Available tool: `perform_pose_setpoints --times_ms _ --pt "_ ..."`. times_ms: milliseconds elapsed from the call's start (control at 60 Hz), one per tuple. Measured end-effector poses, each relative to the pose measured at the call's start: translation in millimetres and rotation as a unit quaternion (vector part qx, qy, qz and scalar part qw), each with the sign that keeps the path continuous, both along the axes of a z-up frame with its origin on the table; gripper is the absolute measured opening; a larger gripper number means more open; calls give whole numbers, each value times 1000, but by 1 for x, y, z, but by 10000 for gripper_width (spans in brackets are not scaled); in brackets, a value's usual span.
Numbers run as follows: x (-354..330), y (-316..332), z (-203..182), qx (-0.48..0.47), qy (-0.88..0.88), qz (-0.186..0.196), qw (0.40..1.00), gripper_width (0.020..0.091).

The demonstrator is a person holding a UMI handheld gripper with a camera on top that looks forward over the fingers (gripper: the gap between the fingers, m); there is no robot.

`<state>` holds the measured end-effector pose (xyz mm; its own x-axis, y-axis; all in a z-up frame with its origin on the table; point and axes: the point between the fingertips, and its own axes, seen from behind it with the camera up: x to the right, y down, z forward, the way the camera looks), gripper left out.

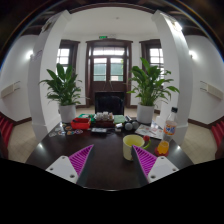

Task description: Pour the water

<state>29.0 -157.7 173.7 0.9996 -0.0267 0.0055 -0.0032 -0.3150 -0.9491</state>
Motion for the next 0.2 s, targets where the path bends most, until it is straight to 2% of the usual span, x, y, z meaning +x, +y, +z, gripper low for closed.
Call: perform_pose_setpoints --times_ms 200 --pt "-24 -3 6 5 0 22 1000 739"
